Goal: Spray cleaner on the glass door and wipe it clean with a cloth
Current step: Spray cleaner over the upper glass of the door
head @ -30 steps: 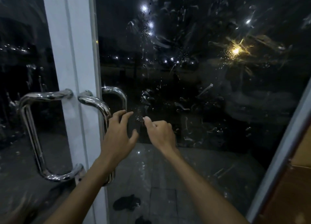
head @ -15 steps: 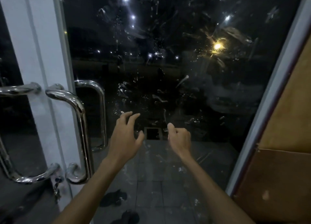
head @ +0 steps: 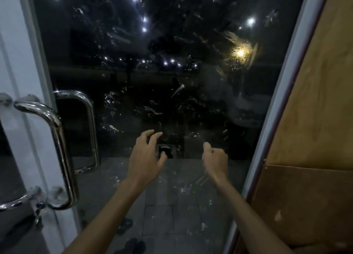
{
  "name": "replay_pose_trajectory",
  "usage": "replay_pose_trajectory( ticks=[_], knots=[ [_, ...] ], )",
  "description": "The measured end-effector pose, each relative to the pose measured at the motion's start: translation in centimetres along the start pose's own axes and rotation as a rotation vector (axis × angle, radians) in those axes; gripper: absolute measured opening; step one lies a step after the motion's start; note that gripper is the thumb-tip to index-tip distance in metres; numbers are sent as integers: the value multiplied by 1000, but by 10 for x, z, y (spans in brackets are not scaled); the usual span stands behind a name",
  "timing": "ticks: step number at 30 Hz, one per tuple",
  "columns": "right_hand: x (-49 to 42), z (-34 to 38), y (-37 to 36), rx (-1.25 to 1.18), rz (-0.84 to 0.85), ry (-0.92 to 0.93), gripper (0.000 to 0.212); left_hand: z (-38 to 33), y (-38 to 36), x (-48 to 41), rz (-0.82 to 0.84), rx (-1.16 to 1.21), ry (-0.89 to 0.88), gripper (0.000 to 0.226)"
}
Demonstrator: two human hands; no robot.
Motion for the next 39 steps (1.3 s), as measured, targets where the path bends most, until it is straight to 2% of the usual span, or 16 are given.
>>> replay_pose_trajectory(
  ticks=[7, 11, 18, 22, 26, 30, 39],
  knots=[
    [-10, -34, 50, -26, -63, -45, 61, -35, -25, 7, 15, -29, 6, 53],
    [-17, -53, 71, -96, -96, -148, 55, -53, -37, 15, 25, -18, 8, 53],
    [-12, -79, 86, -143, 20, -130, 58, -68, -57, 37, 40, -21, 25, 53],
    [4, -81, 71, -113, 149, -44, 53, -65, -60, 46, 56, -6, 58, 54],
    [17, -71, 44, -82, 160, 14, 51, -52, -53, 50, 39, -9, 87, 52],
    [29, -57, 18, -82, 145, 3, 52, -30, -39, 57, 53, -28, 87, 54],
    [72, -17, -56, 17, 304, 20, 54, 30, 4, 76, 43, -22, 125, 53]
  ],
)
Point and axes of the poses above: each hand's wrist, its own x-axis away from the middle knuckle, its own y-axis out of the back of the hand, z = x × y, the point moved 1 cm from there along -x, towards the middle knuckle, and after that the axes turned 6 degrees about -x, right-handed, at the moved point
